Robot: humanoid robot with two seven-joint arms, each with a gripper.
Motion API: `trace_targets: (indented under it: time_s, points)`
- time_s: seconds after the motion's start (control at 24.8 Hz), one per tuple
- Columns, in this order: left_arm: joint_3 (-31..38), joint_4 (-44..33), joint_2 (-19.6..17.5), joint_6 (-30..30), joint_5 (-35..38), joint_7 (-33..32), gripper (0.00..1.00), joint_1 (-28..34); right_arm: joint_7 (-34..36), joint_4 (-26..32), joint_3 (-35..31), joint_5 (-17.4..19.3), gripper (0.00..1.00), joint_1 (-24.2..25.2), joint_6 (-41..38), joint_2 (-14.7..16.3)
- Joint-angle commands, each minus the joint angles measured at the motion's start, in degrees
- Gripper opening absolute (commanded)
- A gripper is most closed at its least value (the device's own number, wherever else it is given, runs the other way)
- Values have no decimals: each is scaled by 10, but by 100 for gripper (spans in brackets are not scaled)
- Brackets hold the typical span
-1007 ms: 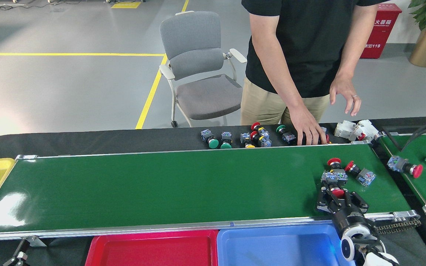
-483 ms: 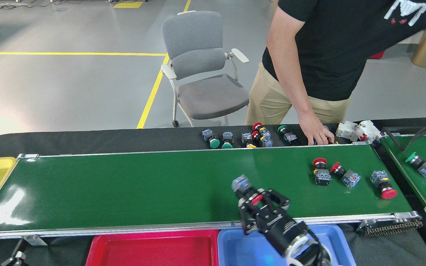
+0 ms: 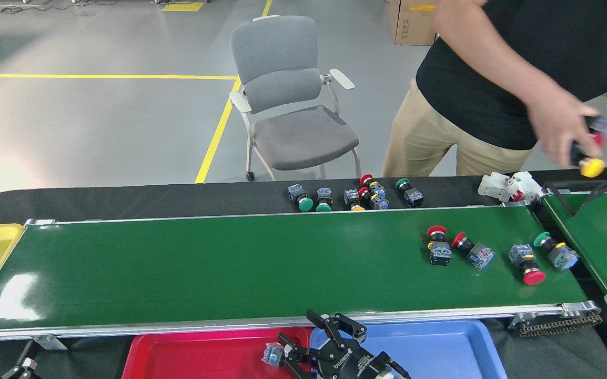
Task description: Pick switch part from conveyor to tray
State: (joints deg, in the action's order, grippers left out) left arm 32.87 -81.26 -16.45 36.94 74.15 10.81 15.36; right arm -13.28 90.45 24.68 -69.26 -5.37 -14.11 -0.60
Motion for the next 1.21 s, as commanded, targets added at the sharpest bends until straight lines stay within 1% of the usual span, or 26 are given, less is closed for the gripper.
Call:
trace_targets:
  time_s: [0.0,0.08,0.16,0.2,0.32,0.44,0.48,0.52,0.6,0.64,0.68,0.81,0.89,0.97,1.01,1.17]
  points:
    - [4,-5,-8,-4,-1,3,100,-2,1,7,-49,2,100,-23,26,-8]
    - [6,-5,-5,-6,-1,5,100,-2,2,8,-108,1,100,-40,79,-13]
    - [7,-5,-4,-6,-1,6,100,-1,8,8,-147,-2,100,-41,137,-6]
    - [7,-5,-3,-6,-1,7,100,-1,15,8,-165,-3,100,-41,157,0]
    - [7,-5,-4,-6,-1,7,100,-1,70,8,-212,-2,100,-24,189,39]
    - [8,-5,-3,-6,-1,7,100,1,132,23,-234,-3,100,48,189,58]
    - [9,-4,-4,-6,-1,7,100,1,153,41,-234,-3,100,80,188,67]
    - [9,-4,-4,-6,-1,7,100,1,173,62,-234,-3,100,124,184,77]
    - [9,-4,-4,-6,-1,7,100,1,198,91,-234,-3,100,180,177,86]
    - [9,-4,-4,-6,-1,7,100,1,201,98,-233,-3,100,195,170,87]
    - [9,-4,-5,-6,-1,7,100,1,200,98,-231,-4,100,198,165,85]
    - [8,-4,-7,-6,-1,7,100,0,190,95,-228,-9,100,186,167,83]
    - [8,-4,-7,-5,-1,7,100,-1,158,83,-221,-18,100,157,170,79]
    - [7,-4,-8,-5,-1,7,100,-2,119,49,-203,-31,100,110,171,59]
    - [7,-4,-8,-5,-1,7,100,-2,110,30,-198,-39,100,91,172,49]
    - [7,-3,-8,-5,0,7,100,-2,98,-70,-180,-93,100,11,172,-1]
